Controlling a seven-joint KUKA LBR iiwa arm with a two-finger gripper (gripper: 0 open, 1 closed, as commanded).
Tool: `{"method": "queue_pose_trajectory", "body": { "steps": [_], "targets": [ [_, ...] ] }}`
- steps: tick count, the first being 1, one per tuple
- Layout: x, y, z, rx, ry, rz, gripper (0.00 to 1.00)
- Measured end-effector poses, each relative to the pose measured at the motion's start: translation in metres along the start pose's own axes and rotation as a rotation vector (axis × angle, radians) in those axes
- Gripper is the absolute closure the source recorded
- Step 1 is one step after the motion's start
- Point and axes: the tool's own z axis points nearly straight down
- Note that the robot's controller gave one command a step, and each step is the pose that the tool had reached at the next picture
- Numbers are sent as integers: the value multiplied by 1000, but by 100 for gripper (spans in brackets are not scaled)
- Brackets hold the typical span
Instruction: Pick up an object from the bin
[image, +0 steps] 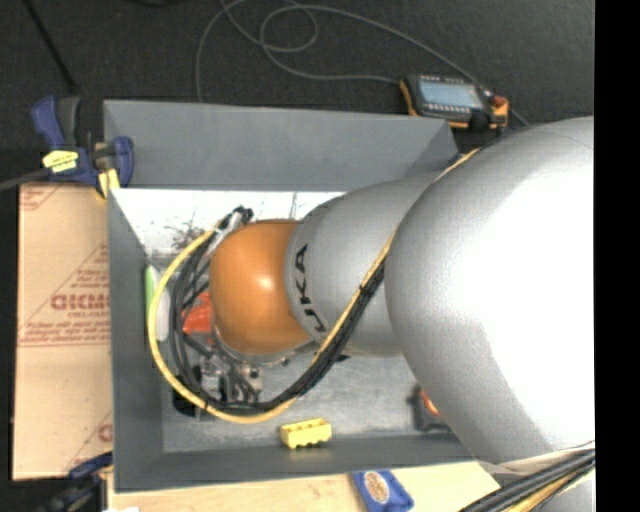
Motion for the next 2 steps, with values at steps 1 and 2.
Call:
{"method": "queue_pose_trajectory", "body": {
  "steps": [1, 2],
  "targets": [
    [1, 1, -15, -1, 1, -2, 100],
    [-16, -31, -23, -2, -5, 101, 100]
  ]
}}
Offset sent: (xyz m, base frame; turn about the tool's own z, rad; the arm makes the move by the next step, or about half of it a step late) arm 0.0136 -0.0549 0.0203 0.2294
